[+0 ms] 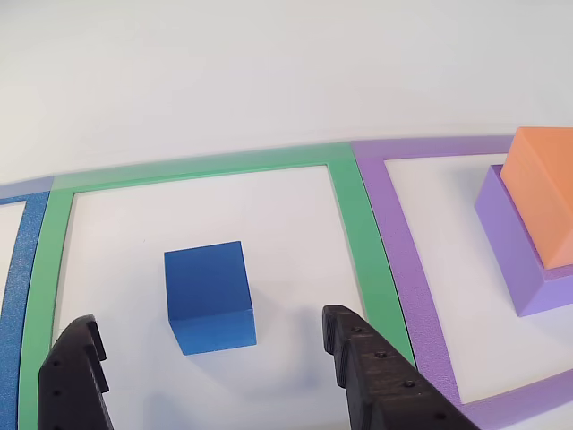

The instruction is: Tower of hanoi

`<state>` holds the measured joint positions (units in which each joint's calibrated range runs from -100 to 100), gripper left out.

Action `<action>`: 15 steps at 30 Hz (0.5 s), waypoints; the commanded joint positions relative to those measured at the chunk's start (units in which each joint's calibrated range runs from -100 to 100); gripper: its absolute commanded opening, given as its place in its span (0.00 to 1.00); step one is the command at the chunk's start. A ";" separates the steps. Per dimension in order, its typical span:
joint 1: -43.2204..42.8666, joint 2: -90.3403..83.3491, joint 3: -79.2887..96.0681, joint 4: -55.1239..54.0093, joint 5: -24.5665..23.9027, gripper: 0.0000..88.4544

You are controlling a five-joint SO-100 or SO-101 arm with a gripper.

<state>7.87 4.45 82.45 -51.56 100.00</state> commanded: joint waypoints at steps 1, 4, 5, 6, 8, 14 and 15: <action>0.55 3.32 -3.71 -2.54 0.00 0.29; 0.25 5.33 -5.35 -2.63 0.00 0.29; -0.06 5.89 -5.80 -2.71 0.00 0.29; -0.28 6.45 -6.35 -2.87 0.00 0.29; -0.74 7.81 -7.44 -3.35 0.00 0.29; -2.11 9.41 -9.08 -3.35 0.00 0.26; -2.42 9.41 -9.08 -3.27 0.00 0.25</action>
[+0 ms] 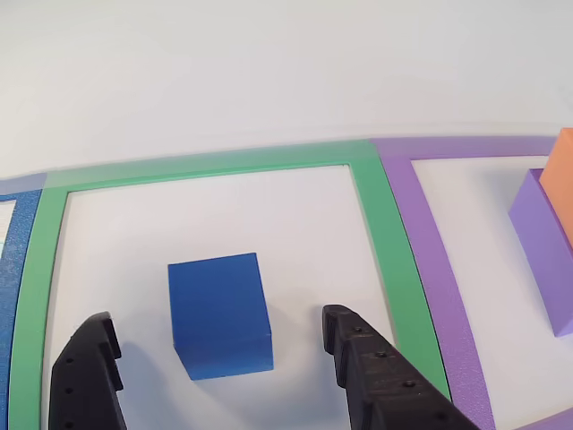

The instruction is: Tower of hanoi

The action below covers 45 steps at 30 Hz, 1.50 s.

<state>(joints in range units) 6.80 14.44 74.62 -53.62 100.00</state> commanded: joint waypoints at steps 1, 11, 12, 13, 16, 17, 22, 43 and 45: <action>-1.66 -0.58 -1.25 -1.22 0.00 0.24; -3.41 0.22 -2.25 -1.22 0.00 0.05; -3.49 0.30 -2.34 -1.13 0.00 0.04; -3.56 0.38 -2.52 -1.13 0.00 0.04; -3.56 0.54 -2.79 -1.13 0.00 0.03; -3.56 0.46 -2.88 -1.05 0.00 0.03; -3.79 -3.86 -2.61 2.59 0.00 0.03; -7.45 -60.19 -49.32 124.89 0.00 0.01; -8.75 -59.39 -58.31 132.98 0.00 0.01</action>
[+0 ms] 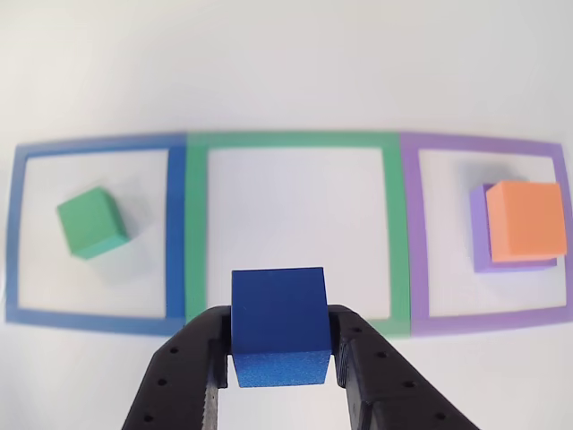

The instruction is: Tower of hanoi

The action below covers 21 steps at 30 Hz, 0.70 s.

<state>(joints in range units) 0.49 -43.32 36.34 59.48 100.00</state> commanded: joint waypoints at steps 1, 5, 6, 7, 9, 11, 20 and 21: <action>-3.19 -1.07 -24.30 23.61 0.00 0.01; -5.48 0.30 -37.21 35.02 0.00 0.01; -6.01 0.30 -39.30 36.88 0.00 0.01; -6.55 0.38 -41.11 38.58 0.00 0.01; -7.62 -0.02 -42.93 40.28 0.00 0.01; -8.99 -0.59 -42.93 40.28 0.00 0.01; -12.50 -5.63 -27.12 30.24 0.00 0.01; -12.88 -6.35 -23.76 27.41 0.00 0.01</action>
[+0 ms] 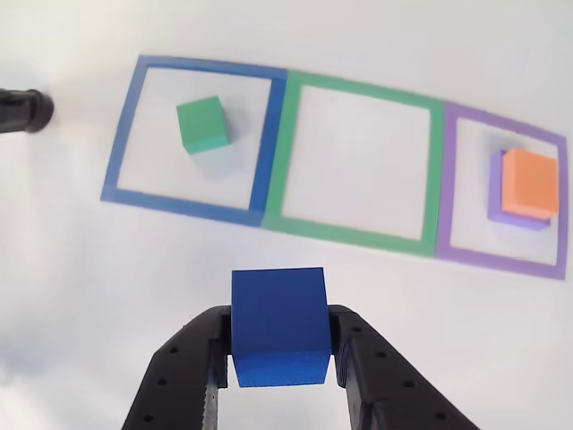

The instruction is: Tower of hanoi

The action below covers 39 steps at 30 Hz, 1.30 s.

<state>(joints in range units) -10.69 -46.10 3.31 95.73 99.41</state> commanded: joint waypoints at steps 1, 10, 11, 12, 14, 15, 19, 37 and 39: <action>-2.01 -4.30 13.18 -12.24 0.59 0.01; -5.59 -3.66 47.62 -56.19 0.59 0.02; -5.89 -2.78 50.80 -61.45 0.59 0.02; -6.12 -1.34 54.62 -68.33 0.59 0.02; -6.58 1.95 60.34 -79.58 0.59 0.02; -6.81 3.95 61.79 -83.30 0.59 0.02; -8.11 12.04 64.98 -96.98 0.59 0.01; -10.93 48.02 57.89 -132.59 0.59 0.02; -11.08 50.02 56.43 -133.16 0.59 0.02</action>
<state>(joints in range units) -20.89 1.93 63.87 -34.47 99.41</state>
